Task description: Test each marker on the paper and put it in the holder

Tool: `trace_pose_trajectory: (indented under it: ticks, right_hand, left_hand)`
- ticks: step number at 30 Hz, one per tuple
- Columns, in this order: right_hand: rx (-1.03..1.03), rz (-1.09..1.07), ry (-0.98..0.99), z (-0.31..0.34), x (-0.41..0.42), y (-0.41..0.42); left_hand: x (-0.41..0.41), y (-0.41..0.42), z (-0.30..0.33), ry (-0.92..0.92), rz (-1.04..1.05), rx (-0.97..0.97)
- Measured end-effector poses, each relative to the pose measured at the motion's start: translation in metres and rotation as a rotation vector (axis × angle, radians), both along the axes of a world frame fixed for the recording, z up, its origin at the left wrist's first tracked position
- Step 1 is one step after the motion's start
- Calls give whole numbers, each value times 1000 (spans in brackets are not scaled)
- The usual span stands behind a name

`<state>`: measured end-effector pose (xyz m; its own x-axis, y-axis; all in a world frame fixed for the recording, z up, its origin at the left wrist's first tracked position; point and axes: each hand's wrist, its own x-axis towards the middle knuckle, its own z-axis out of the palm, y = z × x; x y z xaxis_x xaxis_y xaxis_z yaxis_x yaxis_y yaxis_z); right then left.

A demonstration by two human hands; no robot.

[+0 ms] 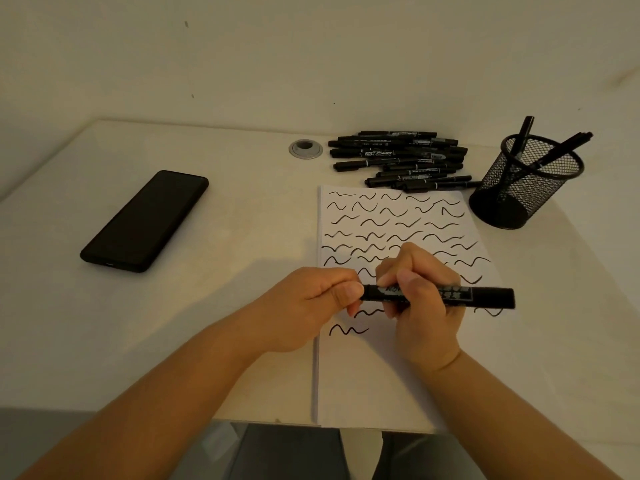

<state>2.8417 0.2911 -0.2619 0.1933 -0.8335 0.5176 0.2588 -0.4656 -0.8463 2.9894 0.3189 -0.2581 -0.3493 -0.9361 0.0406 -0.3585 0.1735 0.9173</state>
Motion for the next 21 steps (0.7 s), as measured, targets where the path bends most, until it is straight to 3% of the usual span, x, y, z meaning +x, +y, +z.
trace_pose_trajectory:
  ticks: [6, 9, 12, 15, 17, 21]
  right_hand:
    - [242, 34, 92, 12, -16, -5]
    - [305, -50, 174, 26, -38, -18]
    - [138, -114, 567, 41, -54, -30]
    - [-318, -219, 1053, 53, -56, -39]
    - [-529, -279, 1151, 60, -57, -44]
    - [-535, -359, 1124, 76, -69, -61]
  left_hand:
    - [9, -3, 10, -71, 185, -95]
    - [17, -9, 24, -117, 288, -139]
    - [17, -20, 42, -268, 329, -221]
    - [0, -34, 58, -476, 298, -312]
    - [-17, -45, 66, -591, 272, -403]
    - [-40, -66, 83, -506, 267, -508]
